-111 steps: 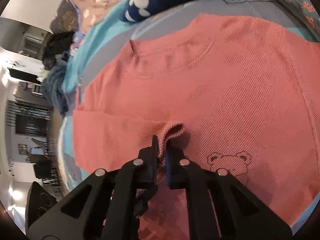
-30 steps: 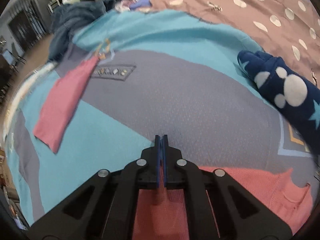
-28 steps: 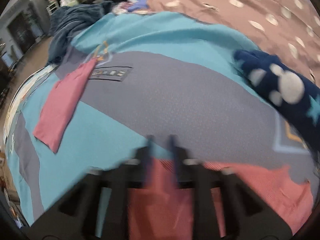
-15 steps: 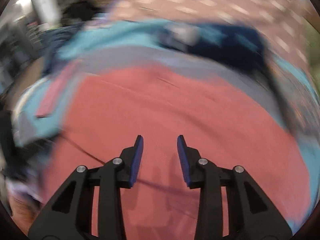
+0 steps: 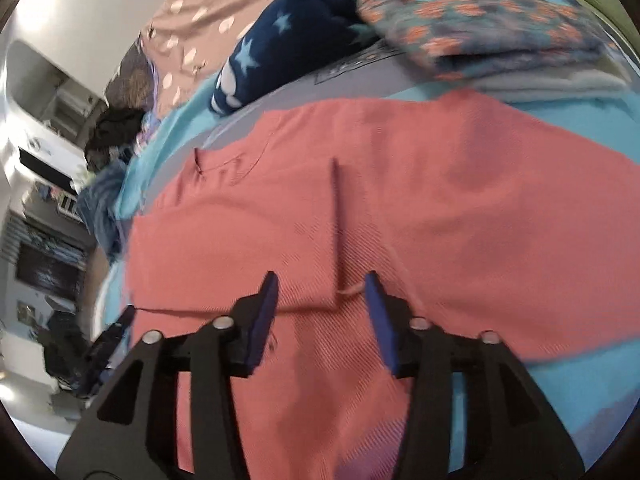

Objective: Fold small clothes

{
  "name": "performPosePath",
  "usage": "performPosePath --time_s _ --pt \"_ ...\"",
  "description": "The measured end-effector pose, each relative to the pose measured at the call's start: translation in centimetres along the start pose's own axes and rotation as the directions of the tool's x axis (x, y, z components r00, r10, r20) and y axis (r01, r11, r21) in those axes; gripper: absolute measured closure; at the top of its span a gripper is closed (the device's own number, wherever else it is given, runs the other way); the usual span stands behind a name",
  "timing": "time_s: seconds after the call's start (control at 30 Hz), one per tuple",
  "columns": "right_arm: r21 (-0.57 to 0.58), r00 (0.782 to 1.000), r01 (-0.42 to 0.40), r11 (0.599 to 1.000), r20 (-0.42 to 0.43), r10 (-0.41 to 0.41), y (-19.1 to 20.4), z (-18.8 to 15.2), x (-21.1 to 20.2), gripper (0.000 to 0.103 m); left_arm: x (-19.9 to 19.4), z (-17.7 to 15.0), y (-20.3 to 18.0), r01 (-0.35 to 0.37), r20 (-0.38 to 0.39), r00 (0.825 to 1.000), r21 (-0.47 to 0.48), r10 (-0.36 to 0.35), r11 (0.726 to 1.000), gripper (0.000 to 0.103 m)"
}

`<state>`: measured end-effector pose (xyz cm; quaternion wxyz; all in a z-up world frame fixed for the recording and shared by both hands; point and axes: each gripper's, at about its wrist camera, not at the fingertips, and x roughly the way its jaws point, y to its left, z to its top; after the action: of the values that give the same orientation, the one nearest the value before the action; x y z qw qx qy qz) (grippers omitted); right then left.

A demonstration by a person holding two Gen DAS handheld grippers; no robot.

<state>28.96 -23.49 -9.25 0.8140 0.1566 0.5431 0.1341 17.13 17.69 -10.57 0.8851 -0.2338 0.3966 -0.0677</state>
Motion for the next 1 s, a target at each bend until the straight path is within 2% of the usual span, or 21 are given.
performPosePath --time_s 0.07,0.17,0.2,0.23,0.3,0.33,0.37,0.4,0.53,0.63,0.7,0.8,0.87,0.9,0.93,1.0 --pt "-0.037 0.996 0.084 0.996 0.018 -0.083 0.8 0.2 0.2 0.098 0.0 0.0 -0.1 -0.004 0.002 1.0 0.004 0.004 1.0 0.087" --pt "-0.063 0.992 0.073 0.995 0.11 -0.066 1.2 0.1 -2.4 0.098 0.0 0.0 0.0 0.005 0.006 1.0 -0.003 -0.005 1.0 0.087" --pt "-0.095 0.985 0.116 0.989 0.137 -0.102 1.4 0.1 -3.0 0.099 0.0 0.0 0.0 0.007 0.005 1.0 -0.004 -0.007 1.0 0.086" --pt "-0.125 0.973 0.199 0.972 0.147 -0.18 1.4 0.0 -2.9 0.099 0.0 0.0 0.1 0.009 0.005 1.0 -0.006 -0.009 1.0 0.086" --pt "-0.153 0.955 0.288 0.945 0.116 -0.272 0.7 0.0 -1.9 0.093 -0.2 0.0 0.1 0.015 0.007 1.0 -0.005 -0.015 1.0 0.085" --pt "-0.142 0.96 0.277 0.95 0.086 -0.267 0.1 -0.1 -1.5 0.086 -0.3 0.0 0.2 0.016 0.007 1.0 -0.005 -0.016 1.0 0.085" --pt "-0.114 0.971 0.236 0.965 0.075 -0.228 -0.4 -0.2 -1.5 0.076 -0.4 0.0 0.2 0.017 0.01 1.0 -0.005 -0.017 1.0 0.083" --pt "-0.099 0.973 0.221 0.97 0.095 -0.211 -0.4 -0.4 -1.9 0.071 -0.6 0.0 0.2 0.019 0.017 1.0 -0.007 -0.018 1.0 0.078" --pt "-0.111 0.972 0.196 0.974 0.15 -0.178 0.9 -0.6 -3.2 0.07 -1.3 0.9 0.6 0.061 0.04 0.997 -0.042 -0.059 0.997 0.076" --pt "-0.159 0.978 0.169 0.973 0.151 -0.145 2.9 -0.4 -2.8 0.068 -0.6 3.8 1.0 0.086 0.042 0.996 -0.071 -0.084 0.994 0.075" --pt "-0.207 0.981 0.154 0.966 0.144 -0.126 4.3 -0.4 -2.0 0.057 0.9 5.7 0.9 0.102 0.015 0.995 -0.062 -0.102 0.993 0.073" --pt "-0.205 0.982 0.176 0.963 0.098 -0.159 4.2 -0.8 0.5 0.054 5.3 9.4 0.6 0.114 -0.081 0.989 -0.073 -0.12 0.991 0.073" --pt "-0.188 0.981 0.175 0.966 0.119 -0.155 3.6 -1.6 1.4 0.049 8.1 10.9 0.5 0.137 -0.128 0.981 -0.094 -0.148 0.986 0.073" --pt "-0.196 0.98 0.168 0.966 0.136 -0.143 3.5 -1.8 1.4 0.047 9.4 11.6 0.6 0.126 -0.128 0.982 -0.099 -0.138 0.987 0.09" --pt "-0.202 0.981 0.157 0.967 0.144 -0.129 3.4 -2.0 1.4 0.046 10.1 12.1 0.7 0.112 -0.112 0.986 -0.091 -0.122 0.99 0.095" --pt "-0.19 0.984 0.132 0.973 0.146 -0.105 2.9 -2.1 1.2 0.045 10.8 12.6 1.7 0.133 -0.059 0.989 -0.101 -0.139 0.986 0.096"
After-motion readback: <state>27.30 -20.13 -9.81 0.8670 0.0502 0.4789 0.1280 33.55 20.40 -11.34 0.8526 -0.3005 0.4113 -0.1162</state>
